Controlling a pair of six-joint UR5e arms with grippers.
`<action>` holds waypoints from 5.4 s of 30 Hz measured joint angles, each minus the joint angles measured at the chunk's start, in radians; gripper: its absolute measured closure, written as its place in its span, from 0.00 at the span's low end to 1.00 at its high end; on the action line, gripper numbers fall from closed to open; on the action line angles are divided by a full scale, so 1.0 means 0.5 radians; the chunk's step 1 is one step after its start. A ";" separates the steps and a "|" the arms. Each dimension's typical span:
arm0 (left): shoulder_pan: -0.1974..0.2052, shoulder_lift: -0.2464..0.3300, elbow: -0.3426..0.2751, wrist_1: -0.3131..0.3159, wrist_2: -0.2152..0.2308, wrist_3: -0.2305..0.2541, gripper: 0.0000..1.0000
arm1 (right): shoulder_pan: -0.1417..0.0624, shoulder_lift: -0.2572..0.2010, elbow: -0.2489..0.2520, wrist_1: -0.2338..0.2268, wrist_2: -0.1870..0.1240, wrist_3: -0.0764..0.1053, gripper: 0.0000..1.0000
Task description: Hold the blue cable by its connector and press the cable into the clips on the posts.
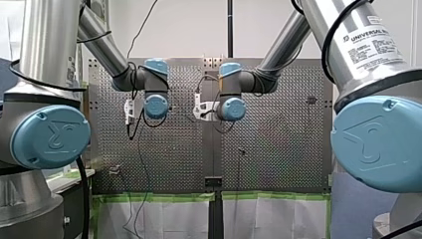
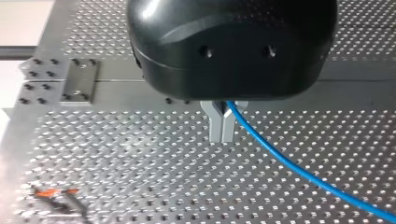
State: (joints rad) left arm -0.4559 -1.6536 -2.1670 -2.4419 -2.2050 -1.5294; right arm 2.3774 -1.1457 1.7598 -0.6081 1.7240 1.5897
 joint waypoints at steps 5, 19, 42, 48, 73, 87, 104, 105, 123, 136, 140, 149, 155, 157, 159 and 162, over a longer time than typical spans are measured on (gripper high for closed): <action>0.014 0.074 0.001 -0.033 0.002 0.003 1.00 | 0.003 -0.001 -0.028 0.015 -0.012 -0.002 1.00; 0.056 0.087 0.002 -0.037 0.003 0.069 1.00 | 0.008 -0.008 -0.263 0.185 -0.094 0.004 1.00; 0.210 0.085 0.120 -0.115 0.095 0.029 1.00 | -0.011 -0.004 -0.525 0.288 -0.146 0.169 1.00; 0.257 0.086 0.176 -0.173 0.138 0.026 1.00 | -0.018 -0.003 -0.585 0.301 -0.145 0.199 1.00; 0.383 0.084 0.539 -0.471 0.241 0.013 1.00 | -0.019 0.106 -0.897 0.387 -0.125 0.369 1.00; 0.434 -0.023 0.649 -0.532 0.352 0.063 1.00 | -0.041 0.202 -0.968 0.396 -0.105 0.398 1.00; 0.527 -0.089 0.709 -0.547 0.407 0.058 1.00 | -0.101 0.222 -1.005 0.400 0.022 0.391 1.00; 0.533 -0.100 0.709 -0.541 0.416 0.058 1.00 | -0.103 0.222 -1.005 0.401 0.027 0.388 1.00; 0.626 -0.119 0.787 -0.526 0.552 0.016 1.00 | -0.120 0.225 -1.008 0.398 0.045 0.353 1.00; 0.679 -0.188 0.928 -0.628 0.649 -0.028 1.00 | -0.153 0.228 -1.016 0.397 0.060 0.352 1.00; 0.700 -0.200 0.972 -0.649 0.683 -0.064 1.00 | -0.156 0.232 -1.018 0.396 0.066 0.350 1.00; 0.733 -0.233 1.021 -0.696 0.727 -0.078 1.00 | -0.176 0.249 -1.034 0.398 0.184 0.300 1.00; 0.752 -0.293 1.052 -0.734 0.773 -0.088 1.00 | -0.178 0.260 -1.066 0.402 0.293 0.262 1.00; 0.756 -0.301 1.069 -0.748 0.782 -0.099 1.00 | -0.179 0.262 -1.073 0.404 0.331 0.259 1.00; 0.762 -0.307 1.090 -0.766 0.787 -0.109 1.00 | -0.181 0.263 -1.077 0.406 0.368 0.256 1.00; 0.770 -0.310 1.118 -0.793 0.790 -0.117 1.00 | -0.188 0.267 -1.079 0.415 0.416 0.251 1.00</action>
State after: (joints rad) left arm -0.0709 -1.8086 -1.6079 -2.8381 -1.8101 -1.5879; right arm 2.2832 -1.0122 1.2204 -0.4007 1.9320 1.7151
